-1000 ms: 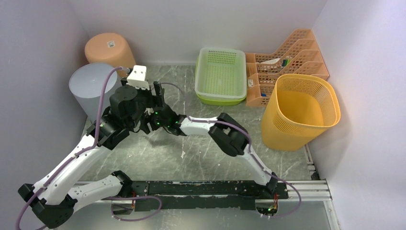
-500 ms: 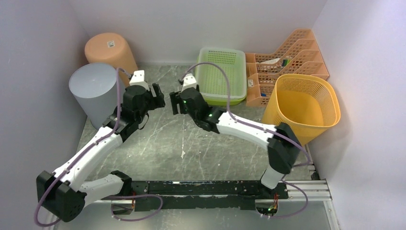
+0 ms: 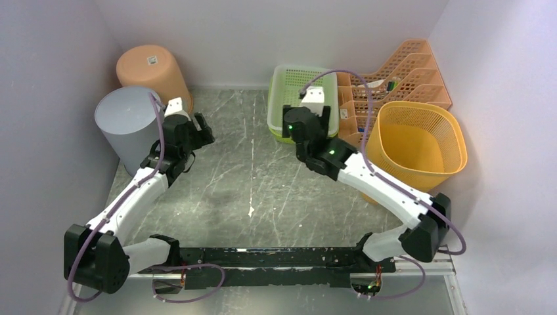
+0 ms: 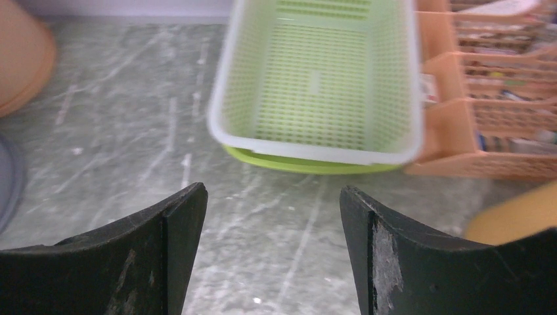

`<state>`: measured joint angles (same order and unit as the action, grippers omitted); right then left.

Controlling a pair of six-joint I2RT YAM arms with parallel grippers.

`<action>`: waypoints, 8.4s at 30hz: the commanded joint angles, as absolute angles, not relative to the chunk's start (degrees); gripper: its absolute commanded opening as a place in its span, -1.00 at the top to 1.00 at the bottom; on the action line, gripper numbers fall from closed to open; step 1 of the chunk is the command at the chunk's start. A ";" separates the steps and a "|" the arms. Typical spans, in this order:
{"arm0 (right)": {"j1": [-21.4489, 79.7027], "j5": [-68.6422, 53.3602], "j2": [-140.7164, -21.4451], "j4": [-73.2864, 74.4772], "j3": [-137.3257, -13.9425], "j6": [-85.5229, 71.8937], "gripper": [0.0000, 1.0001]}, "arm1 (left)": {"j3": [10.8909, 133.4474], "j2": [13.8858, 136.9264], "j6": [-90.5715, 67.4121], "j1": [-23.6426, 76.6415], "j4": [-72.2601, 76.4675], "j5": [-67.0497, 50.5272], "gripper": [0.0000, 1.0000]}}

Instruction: Turn the large container upside down

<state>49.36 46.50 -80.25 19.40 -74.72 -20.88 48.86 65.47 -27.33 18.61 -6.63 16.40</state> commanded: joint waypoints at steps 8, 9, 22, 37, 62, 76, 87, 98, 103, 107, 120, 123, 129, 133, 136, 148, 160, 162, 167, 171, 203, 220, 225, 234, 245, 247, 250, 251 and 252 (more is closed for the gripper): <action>40.31 62.12 -66.98 41.34 -80.43 -26.81 -0.51 | 48.38 69.89 -26.41 7.34 -2.81 11.83 -0.77; 40.14 63.04 -66.28 42.53 -80.67 -27.38 -0.51 | 48.87 70.66 -26.31 6.59 -2.74 11.89 -0.77; 35.76 70.56 -62.08 54.84 -80.09 -34.29 -0.68 | 53.63 74.59 -24.90 1.49 -2.11 3.49 -0.75; 26.48 59.09 -62.81 46.51 -73.71 -27.37 -0.49 | 67.09 71.63 -17.59 10.46 -14.75 -4.68 -0.97; 21.80 48.65 -67.43 46.18 -68.03 -23.75 0.30 | 70.15 65.99 -14.06 14.00 -19.04 -4.57 -1.00; 21.71 47.86 -66.13 51.82 -79.01 -24.02 1.00 | 77.95 66.90 -12.25 14.06 -24.98 -4.86 -1.00; 21.71 21.11 -64.16 49.52 -92.97 -24.52 1.00 | 88.38 67.81 -8.35 13.97 -34.40 0.54 -0.99; 25.95 -2.32 -62.71 18.83 -72.41 -36.99 1.00 | 86.90 63.27 -6.02 13.95 -38.15 10.52 -0.99; 39.06 1.98 -70.46 10.23 -75.12 -36.67 1.00 | 86.45 60.92 -5.31 13.89 -38.92 14.16 -0.99; 47.24 6.58 -76.65 4.43 -78.81 -36.77 1.00 | 86.55 59.83 -5.01 13.88 -39.62 15.57 -0.99; 50.91 6.45 -79.36 -21.75 -72.93 -45.76 1.00 | 89.20 57.52 -4.60 13.88 -40.60 17.13 -0.99; 50.93 7.26 -78.88 -26.21 -70.69 -46.58 1.00 | 89.00 56.80 -5.09 13.89 -40.22 16.90 -0.99; 50.68 8.64 -78.76 -33.75 -62.13 -49.71 1.00 | 88.19 56.46 -5.04 13.89 -40.25 16.96 -0.99; 50.08 8.64 -79.26 -42.82 -53.33 -54.35 1.00 | 87.09 56.22 -5.14 13.89 -39.61 16.82 -0.99; 49.93 7.84 -81.05 -50.40 -48.71 -58.24 1.00 | 86.60 56.46 -5.35 13.89 -39.38 16.49 -0.99; 46.43 4.00 -89.26 -67.13 -37.75 -70.78 1.00 | 84.10 56.58 -5.84 13.89 -37.90 16.69 -0.99; 32.37 -5.53 -95.94 -85.02 -17.35 -88.65 1.00 | 86.11 58.65 -5.89 13.88 -38.05 16.22 -0.99; 30.06 -7.49 -97.66 -90.12 -14.42 -91.42 1.00 | 86.30 58.78 -5.81 13.89 -37.91 16.47 -0.99; 24.76 -13.94 -106.90 -104.26 -11.23 -98.73 1.00 | 87.22 59.57 -5.89 13.88 -38.01 16.31 -0.99; 24.70 -16.92 -107.50 -104.47 -12.69 -98.00 1.00 | 88.35 60.13 -5.78 13.89 -38.48 16.47 -0.99; 41.86 -10.98 -122.48 -104.68 -44.23 -116.67 1.00 | 94.69 62.97 -4.93 13.89 -41.38 17.18 -0.99; 26.29 -22.18 -119.70 -104.51 -25.07 -108.05 1.00 | 91.32 62.23 -6.05 13.89 -39.43 15.57 -0.99; 26.29 -23.66 -120.80 -104.46 -23.44 -105.86 1.00 | 90.44 61.93 -6.08 13.89 -39.14 15.81 -0.99; 25.88 -25.32 -125.41 -104.41 -22.10 -106.64 0.42 | 89.08 61.44 -5.89 13.89 -38.70 15.66 -0.99; 21.19 -27.46 -126.05 -104.11 -22.30 -105.66 0.09 | 88.42 61.56 -5.63 13.89 -38.35 15.65 -0.99; 20.78 -27.47 -125.79 -104.02 -21.87 -105.02 0.07 | 87.89 61.68 -5.63 13.89 -38.03 15.60 -0.99; 20.36 -27.36 -125.39 -104.06 -21.07 -103.98 0.06 | 87.18 61.89 -5.70 13.88 -37.68 15.40 -0.99; 20.24 -27.43 -125.27 -104.06 -20.77 -103.45 0.05 | 86.92 61.98 -5.71 13.86 -37.31 15.19 -0.99; 20.22 -27.14 -125.25 -104.02 -20.34 -103.00 0.05 | 86.68 61.96 -5.71 13.88 -37.01 14.90 -0.99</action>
